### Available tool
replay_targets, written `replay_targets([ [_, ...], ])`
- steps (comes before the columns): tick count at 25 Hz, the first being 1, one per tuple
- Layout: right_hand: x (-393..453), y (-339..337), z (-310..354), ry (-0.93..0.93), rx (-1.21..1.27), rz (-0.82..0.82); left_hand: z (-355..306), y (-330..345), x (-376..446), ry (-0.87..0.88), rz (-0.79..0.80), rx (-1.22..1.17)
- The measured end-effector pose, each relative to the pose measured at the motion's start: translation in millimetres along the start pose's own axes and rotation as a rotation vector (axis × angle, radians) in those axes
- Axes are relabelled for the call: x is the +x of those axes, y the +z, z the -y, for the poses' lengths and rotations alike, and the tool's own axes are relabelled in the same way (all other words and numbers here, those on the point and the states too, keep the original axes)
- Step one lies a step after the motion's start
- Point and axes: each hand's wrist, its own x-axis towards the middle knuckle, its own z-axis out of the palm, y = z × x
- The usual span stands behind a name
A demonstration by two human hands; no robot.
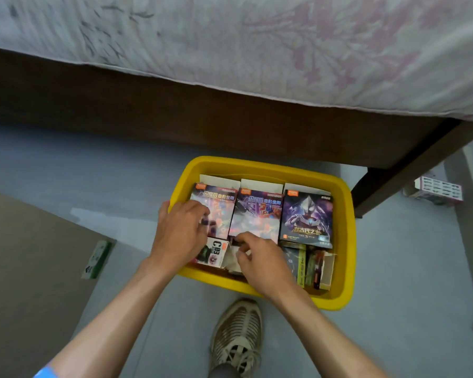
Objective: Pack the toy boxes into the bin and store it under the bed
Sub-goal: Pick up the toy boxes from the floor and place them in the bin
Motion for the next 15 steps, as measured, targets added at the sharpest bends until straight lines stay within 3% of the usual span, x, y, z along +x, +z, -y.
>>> replay_targets([
  [1, -6.7, -13.3, -4.8, -0.085, -0.091, -0.133, -10.7, 1.7, 0.1, 0.121, 0.013, -0.033],
  [3, -22.6, -42.9, -22.5, -0.235, -0.349, -0.284, -38.5, 11.5, -0.5, 0.311, 0.216, -0.058],
  [4, -30.6, -56.9, -33.0, -0.246, -0.456, -0.263, -52.7, 18.1, 0.2, 0.346, 0.349, -0.013],
  [6, -46.2, -75.7, -55.3, -0.172, -0.651, -0.069, -73.3, 26.3, 7.8, 0.334, 0.535, 0.126],
  [8, -58.9, -79.9, -73.7, -0.169, -0.736, 0.105, -87.8, 20.2, 18.2, 0.302, 0.591, 0.166],
  [10, -65.1, -88.0, -77.8, -0.22, -0.521, 0.07, -103.9, 3.3, 30.4, 0.339, 0.554, 0.173],
  [13, -66.9, -125.6, -75.7, -0.201, -0.242, -0.219, -159.5, -32.8, 53.9, 0.522, 0.417, 0.078],
  [15, -71.7, -166.2, -83.2, -0.07, -0.187, -0.395, -221.7, -52.5, 68.3, 0.692, 0.401, 0.039],
])
